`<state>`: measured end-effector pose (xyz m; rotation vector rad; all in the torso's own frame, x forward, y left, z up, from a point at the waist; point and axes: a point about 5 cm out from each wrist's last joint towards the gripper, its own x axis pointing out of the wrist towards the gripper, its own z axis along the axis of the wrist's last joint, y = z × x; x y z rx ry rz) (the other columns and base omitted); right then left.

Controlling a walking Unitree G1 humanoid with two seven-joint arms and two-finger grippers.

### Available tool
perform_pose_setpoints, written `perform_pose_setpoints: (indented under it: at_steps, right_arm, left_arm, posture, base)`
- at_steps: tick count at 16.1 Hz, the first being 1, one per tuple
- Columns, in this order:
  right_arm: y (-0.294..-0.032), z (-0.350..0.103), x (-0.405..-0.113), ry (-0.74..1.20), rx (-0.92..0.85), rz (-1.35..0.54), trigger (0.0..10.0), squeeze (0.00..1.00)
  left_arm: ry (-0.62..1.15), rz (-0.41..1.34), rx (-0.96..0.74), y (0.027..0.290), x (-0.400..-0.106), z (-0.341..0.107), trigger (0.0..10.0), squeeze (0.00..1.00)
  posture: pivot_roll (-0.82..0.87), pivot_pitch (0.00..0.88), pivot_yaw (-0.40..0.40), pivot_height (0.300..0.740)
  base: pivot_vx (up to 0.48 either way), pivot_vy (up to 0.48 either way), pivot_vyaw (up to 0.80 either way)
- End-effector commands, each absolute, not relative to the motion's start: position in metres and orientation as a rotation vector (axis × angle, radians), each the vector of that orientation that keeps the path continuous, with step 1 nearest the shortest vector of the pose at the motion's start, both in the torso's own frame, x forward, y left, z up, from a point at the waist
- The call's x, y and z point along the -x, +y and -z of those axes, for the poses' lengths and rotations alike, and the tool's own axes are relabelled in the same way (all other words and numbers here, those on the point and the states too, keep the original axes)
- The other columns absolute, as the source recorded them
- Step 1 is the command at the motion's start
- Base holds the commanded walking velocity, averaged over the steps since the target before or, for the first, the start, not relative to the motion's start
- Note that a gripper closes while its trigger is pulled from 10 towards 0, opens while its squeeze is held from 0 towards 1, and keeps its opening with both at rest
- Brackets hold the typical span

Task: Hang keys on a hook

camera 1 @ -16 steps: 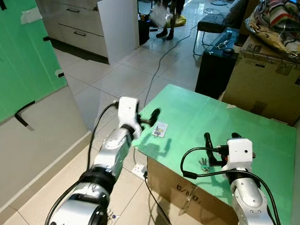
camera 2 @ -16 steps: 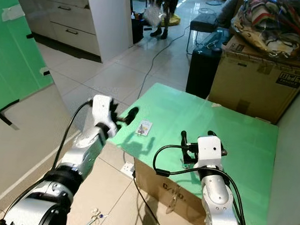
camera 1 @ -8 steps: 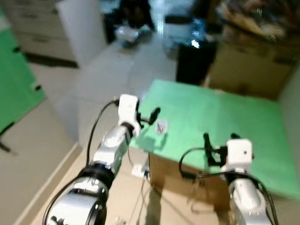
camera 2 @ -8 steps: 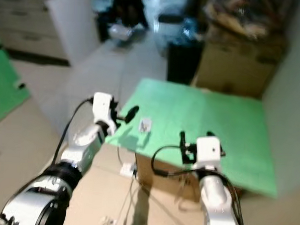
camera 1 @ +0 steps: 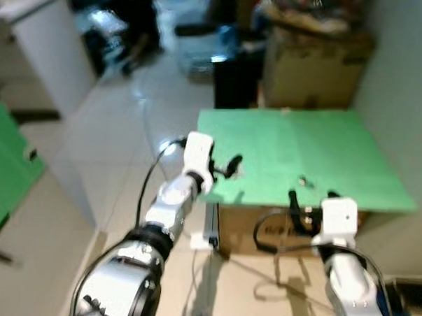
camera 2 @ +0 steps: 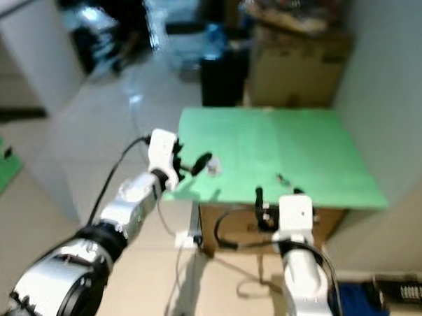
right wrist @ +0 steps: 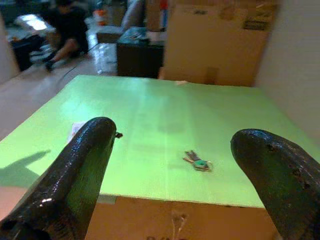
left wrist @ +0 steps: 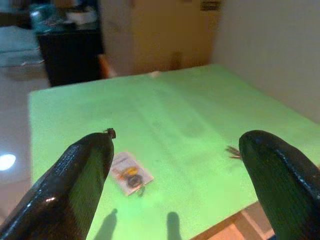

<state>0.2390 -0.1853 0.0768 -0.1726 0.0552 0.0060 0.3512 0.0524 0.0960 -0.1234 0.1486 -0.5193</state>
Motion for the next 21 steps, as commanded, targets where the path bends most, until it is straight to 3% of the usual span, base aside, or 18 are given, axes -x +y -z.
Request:
perform_pose_setpoints:
  at_steps: [1, 4, 8, 21]
  right_arm:
    - [-0.189, -0.079, -0.237, 0.045, 0.171, 0.015, 10.0, 0.00]
    - [-0.189, -0.080, -0.237, 0.042, 0.171, 0.016, 10.0, 0.00]
    - [-0.189, -0.081, -0.233, 0.041, 0.148, -0.010, 10.0, 0.00]
    - [-0.185, -0.082, -0.238, 0.040, 0.157, -0.052, 10.0, 0.00]
  left_arm:
    - [0.128, 0.528, 0.113, 0.048, -0.353, -0.102, 10.0, 0.00]
    - [0.107, 0.498, 0.109, 0.054, -0.355, -0.103, 10.0, 0.00]
    - [0.096, 0.367, 0.109, 0.081, -0.357, -0.097, 10.0, 0.00]
    - [0.053, 0.554, 0.145, 0.046, -0.342, -0.098, 10.0, 0.00]
  posture:
    - [-0.22, 0.000, 0.130, 0.724]
    - [-0.22, 0.000, 0.128, 0.724]
    - [-0.21, 0.000, 0.111, 0.724]
    - [-0.21, 0.000, 0.096, 0.724]
  base:
    - [0.000, 0.000, 0.00]
    - [0.000, 0.000, 0.00]
    - [0.480, 0.000, 0.00]
    - [0.469, 0.000, 0.00]
